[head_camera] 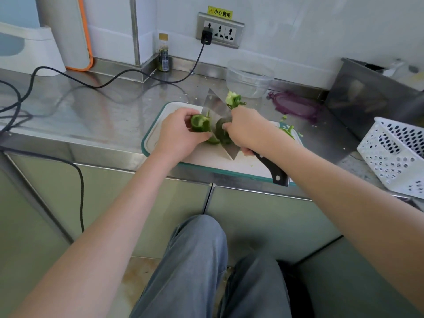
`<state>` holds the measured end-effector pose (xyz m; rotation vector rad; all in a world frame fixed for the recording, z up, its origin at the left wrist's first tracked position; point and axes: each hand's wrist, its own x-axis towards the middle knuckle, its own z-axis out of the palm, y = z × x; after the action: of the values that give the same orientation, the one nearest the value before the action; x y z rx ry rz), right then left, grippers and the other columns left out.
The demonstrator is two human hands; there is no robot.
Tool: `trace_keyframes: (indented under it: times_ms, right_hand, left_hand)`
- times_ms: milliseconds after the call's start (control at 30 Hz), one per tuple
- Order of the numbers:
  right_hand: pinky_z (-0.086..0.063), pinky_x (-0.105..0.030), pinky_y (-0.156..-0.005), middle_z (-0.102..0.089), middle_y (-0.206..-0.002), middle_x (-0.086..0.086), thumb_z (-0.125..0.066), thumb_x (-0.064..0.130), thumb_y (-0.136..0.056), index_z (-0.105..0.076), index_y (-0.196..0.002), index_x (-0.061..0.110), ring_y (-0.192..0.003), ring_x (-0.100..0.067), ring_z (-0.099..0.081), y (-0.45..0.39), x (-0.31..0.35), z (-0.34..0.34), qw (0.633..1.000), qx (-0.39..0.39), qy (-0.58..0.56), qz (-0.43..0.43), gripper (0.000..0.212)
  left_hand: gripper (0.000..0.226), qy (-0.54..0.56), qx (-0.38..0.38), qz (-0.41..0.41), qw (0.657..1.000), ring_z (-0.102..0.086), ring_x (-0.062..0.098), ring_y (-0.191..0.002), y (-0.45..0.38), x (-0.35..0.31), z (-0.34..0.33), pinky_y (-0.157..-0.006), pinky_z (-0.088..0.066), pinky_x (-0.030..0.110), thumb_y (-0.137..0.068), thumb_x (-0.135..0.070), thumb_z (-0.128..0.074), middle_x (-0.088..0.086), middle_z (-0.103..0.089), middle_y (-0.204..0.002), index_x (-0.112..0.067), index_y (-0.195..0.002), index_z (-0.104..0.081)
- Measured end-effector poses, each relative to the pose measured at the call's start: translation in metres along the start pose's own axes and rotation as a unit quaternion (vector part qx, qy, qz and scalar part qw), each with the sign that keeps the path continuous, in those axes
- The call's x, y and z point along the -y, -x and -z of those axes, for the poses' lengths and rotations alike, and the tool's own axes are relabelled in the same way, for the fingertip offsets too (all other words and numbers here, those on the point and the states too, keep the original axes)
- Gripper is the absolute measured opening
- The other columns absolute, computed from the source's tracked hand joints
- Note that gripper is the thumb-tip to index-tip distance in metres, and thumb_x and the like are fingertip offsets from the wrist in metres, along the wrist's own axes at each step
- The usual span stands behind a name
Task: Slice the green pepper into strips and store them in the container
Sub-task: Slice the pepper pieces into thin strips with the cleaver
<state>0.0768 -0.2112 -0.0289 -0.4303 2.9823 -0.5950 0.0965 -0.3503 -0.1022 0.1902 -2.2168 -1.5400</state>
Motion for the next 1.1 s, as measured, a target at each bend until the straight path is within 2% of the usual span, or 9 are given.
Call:
trace_keyframes:
  times_ms: [267,333,433,533,600,700,833,967,1100]
  right_hand:
    - [-0.037,-0.014,-0.03,-0.046,-0.064,-0.004,-0.041,0.021,-0.099,-0.054,-0.119,-0.003,-0.044,-0.014,-0.046,0.001,-0.017,0.015,0.999,0.014,0.044,-0.026,0.033]
    - [-0.042,-0.011,-0.038,-0.057,-0.083,-0.008,-0.047,0.016,-0.097,-0.049,-0.129,0.001,-0.039,-0.009,-0.054,0.008,-0.029,0.025,0.995,0.05,0.045,-0.074,0.035]
    - [-0.053,-0.018,-0.065,-0.06,-0.11,-0.004,-0.059,0.009,-0.086,-0.048,-0.133,0.01,-0.069,-0.008,-0.063,0.014,-0.047,0.038,0.979,0.062,0.163,-0.107,0.048]
    - [-0.042,-0.017,-0.035,-0.058,-0.076,-0.006,-0.048,0.019,-0.095,-0.054,-0.121,0.0,-0.049,-0.012,-0.049,0.008,-0.06,0.038,0.991,0.021,0.096,-0.095,0.032]
    - [-0.04,-0.021,-0.034,-0.051,-0.061,-0.005,-0.043,0.024,-0.098,-0.056,-0.113,-0.005,-0.045,-0.016,-0.048,0.006,-0.053,0.037,0.996,-0.021,0.057,-0.066,0.035]
    - [-0.042,-0.023,-0.042,-0.048,-0.057,-0.004,-0.04,0.025,-0.099,-0.056,-0.11,-0.004,-0.044,-0.016,-0.048,0.008,-0.031,0.036,0.999,-0.036,0.022,-0.019,0.035]
    - [-0.038,-0.016,-0.031,-0.051,-0.058,-0.004,-0.041,0.028,-0.098,-0.056,-0.104,0.001,-0.041,-0.014,-0.05,0.01,-0.013,0.031,1.0,-0.018,0.019,0.011,0.031]
    - [-0.036,-0.017,-0.036,-0.051,-0.059,-0.003,-0.041,0.026,-0.098,-0.05,-0.091,0.008,-0.041,-0.013,-0.051,0.005,-0.012,0.025,0.999,-0.012,0.036,0.025,0.022]
    - [-0.03,-0.009,-0.024,-0.051,-0.057,-0.003,-0.04,0.027,-0.098,-0.041,-0.073,0.012,-0.021,-0.003,-0.043,0.007,-0.012,0.022,0.999,-0.03,0.039,0.023,0.029]
  left_hand:
    - [0.055,0.031,0.028,0.003,0.999,-0.062,0.011,-0.099,0.003,-0.002,0.003,-0.089,-0.047,0.021,-0.065,-0.016,-0.085,-0.002,-0.064,-0.11,-0.017,-0.113,-0.059]
    - [0.061,0.022,0.024,0.003,0.999,-0.062,0.011,-0.1,0.003,-0.001,0.003,-0.091,-0.048,0.023,-0.064,-0.019,-0.086,-0.001,-0.064,-0.112,-0.017,-0.118,-0.058]
    - [0.062,0.005,0.039,-0.009,0.999,-0.061,0.01,-0.101,0.003,-0.002,0.004,-0.094,-0.048,0.026,-0.063,-0.022,-0.086,-0.003,-0.063,-0.114,-0.02,-0.119,-0.057]
    - [0.063,-0.024,0.086,-0.027,0.996,-0.061,0.005,-0.096,0.006,-0.004,0.003,-0.09,-0.049,0.023,-0.062,-0.023,-0.087,-0.004,-0.063,-0.113,-0.022,-0.117,-0.058]
    - [0.066,-0.042,0.097,-0.033,0.994,-0.062,0.009,-0.096,0.007,-0.004,0.0,-0.091,-0.05,0.03,-0.059,-0.025,-0.089,-0.003,-0.063,-0.113,-0.021,-0.117,-0.058]
    - [0.066,-0.045,0.089,-0.037,0.994,-0.064,0.014,-0.094,0.007,-0.004,-0.002,-0.091,-0.051,0.036,-0.058,-0.025,-0.089,0.0,-0.063,-0.112,-0.018,-0.117,-0.059]
    - [0.064,-0.041,0.085,-0.036,0.995,-0.063,0.01,-0.087,0.006,-0.005,-0.001,-0.085,-0.051,0.026,-0.06,-0.025,-0.088,-0.002,-0.063,-0.106,-0.016,-0.117,-0.059]
    - [0.062,-0.044,0.077,-0.029,0.996,-0.06,0.001,-0.079,0.006,-0.005,-0.002,-0.077,-0.046,0.016,-0.061,-0.027,-0.087,-0.005,-0.063,-0.102,-0.016,-0.116,-0.06]
    - [0.061,-0.041,0.078,-0.02,0.996,-0.06,0.004,-0.079,0.006,-0.006,-0.002,-0.078,-0.047,0.017,-0.063,-0.026,-0.087,-0.002,-0.064,-0.104,-0.014,-0.117,-0.061]
